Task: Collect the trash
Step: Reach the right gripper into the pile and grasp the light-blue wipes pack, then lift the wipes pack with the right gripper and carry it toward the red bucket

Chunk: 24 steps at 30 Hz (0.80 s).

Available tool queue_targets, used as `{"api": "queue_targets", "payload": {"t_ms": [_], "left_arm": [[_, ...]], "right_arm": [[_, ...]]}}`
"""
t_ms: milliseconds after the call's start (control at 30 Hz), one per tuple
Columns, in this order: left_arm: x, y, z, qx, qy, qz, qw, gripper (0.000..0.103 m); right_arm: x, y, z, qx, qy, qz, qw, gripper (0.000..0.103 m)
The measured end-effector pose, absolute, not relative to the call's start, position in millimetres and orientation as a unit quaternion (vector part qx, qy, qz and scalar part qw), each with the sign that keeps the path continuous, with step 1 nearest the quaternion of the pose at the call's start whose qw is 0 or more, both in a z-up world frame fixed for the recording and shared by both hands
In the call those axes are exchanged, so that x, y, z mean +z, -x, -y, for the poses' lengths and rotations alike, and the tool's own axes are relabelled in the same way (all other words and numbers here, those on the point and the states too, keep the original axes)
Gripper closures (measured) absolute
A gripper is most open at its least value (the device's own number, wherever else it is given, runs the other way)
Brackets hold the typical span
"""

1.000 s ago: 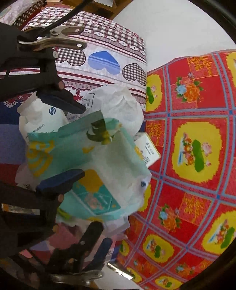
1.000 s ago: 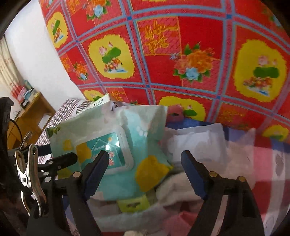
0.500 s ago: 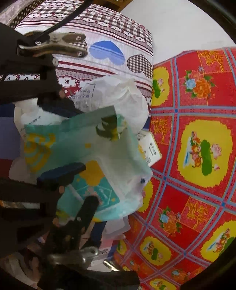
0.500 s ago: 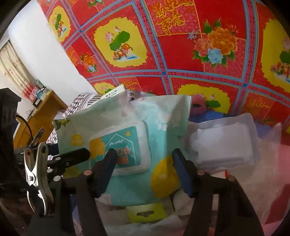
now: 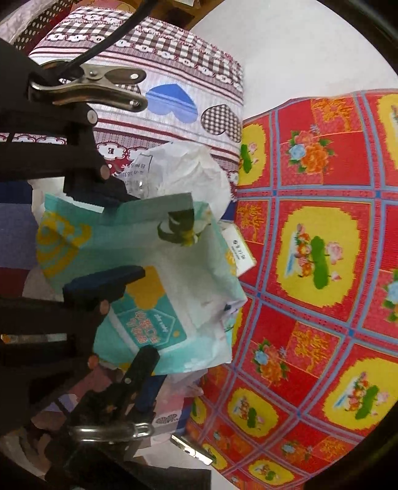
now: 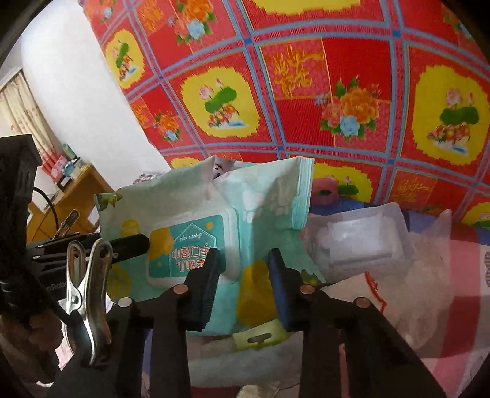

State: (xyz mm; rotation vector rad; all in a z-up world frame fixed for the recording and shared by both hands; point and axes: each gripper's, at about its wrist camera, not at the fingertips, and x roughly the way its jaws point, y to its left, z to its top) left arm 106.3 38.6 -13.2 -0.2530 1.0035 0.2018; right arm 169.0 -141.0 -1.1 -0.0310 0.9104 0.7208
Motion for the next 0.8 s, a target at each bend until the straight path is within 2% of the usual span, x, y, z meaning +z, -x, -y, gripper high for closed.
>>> {"api": "queue_targets", "payload": {"t_ms": [167,200,367,533,800], "left_arm": [[1.6,-94.7,-37.5,0.099,0.118,-0.461,0.874,0.065],[4.0,-93.0,-37.6,0.099,0.117,-0.459,0.875,0.065],[14.3,-83.0,-37.1,0.104,0.101,-0.447,0.883,0.066],[17.1,-71.7,-43.1,0.107,0.102,-0.440,0.886,0.070],[24.5,-43.7,-64.3,0.106,0.110,-0.434,0.888,0.070]], "right_arm": [[8.4,-159.7,141.5,0.350,0.002,-0.420,0.837,0.075],[9.4,-157.7,139.7,0.350,0.004,-0.418,0.838,0.082],[7.5,-150.6,135.2,0.342,-0.001,-0.419,0.841,0.086],[12.4,-138.0,127.4,0.349,0.004,-0.414,0.841,0.087],[24.4,-108.1,100.9,0.351,0.002,-0.401,0.846,0.087]]}}
